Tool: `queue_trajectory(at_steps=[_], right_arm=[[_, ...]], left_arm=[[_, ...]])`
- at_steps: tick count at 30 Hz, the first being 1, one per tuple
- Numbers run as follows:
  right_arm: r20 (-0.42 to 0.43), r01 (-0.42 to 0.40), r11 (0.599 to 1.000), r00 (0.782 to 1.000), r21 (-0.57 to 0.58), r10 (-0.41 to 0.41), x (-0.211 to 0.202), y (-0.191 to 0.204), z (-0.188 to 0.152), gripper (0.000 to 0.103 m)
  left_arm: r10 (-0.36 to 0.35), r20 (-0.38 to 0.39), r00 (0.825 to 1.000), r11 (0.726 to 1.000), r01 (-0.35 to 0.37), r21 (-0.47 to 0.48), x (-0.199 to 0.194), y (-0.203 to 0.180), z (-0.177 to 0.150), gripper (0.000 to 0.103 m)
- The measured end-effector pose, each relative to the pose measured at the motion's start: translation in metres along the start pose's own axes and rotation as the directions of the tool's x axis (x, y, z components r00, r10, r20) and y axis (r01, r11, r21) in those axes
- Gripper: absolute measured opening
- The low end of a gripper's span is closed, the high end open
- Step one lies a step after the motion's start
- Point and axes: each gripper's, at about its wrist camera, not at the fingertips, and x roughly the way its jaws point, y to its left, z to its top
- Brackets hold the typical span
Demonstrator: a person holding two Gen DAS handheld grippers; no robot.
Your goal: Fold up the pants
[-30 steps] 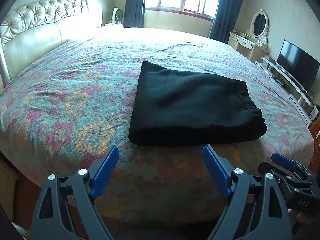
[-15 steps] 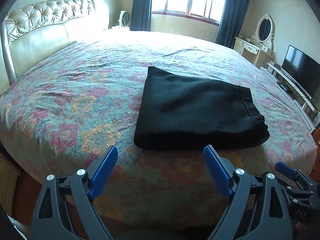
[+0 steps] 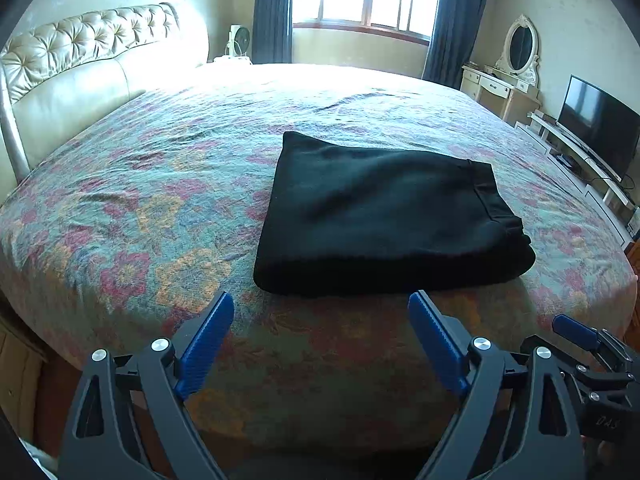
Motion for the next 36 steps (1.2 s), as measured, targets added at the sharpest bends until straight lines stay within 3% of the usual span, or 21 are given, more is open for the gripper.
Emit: queue_trajectory(at_steps=[13,23,32,36], right_arm=[[0.018,0.006,1.000,1.000,0.006,-0.006,-0.006,-0.002,0.003,0.091],[0.032,0.021,1.000,0.999,-0.006,-0.020,-0.008,-0.004,0.012,0.091],[0.022,0.019,1.000,1.000,0.003,-0.019,-0.004,-0.007,0.013,0.091],[0.012,0.017,1.000,1.000,0.007,-0.017,-0.001,-0.008,0.010,0.091]], left_arm=[[0.018,0.007,1.000,1.000,-0.018,0.022,0.000,-0.006,-0.002,0.088],[-0.008,-0.012,1.000,1.000,0.007,-0.020,0.001,0.001,-0.002,0.089],[0.030,0.050,0.998,1.000,-0.031,0.005,-0.009,-0.004,-0.001,0.089],[0.039,0.021,0.999,0.999,-0.039,0.018,-0.008,-0.006,0.000,0.090]])
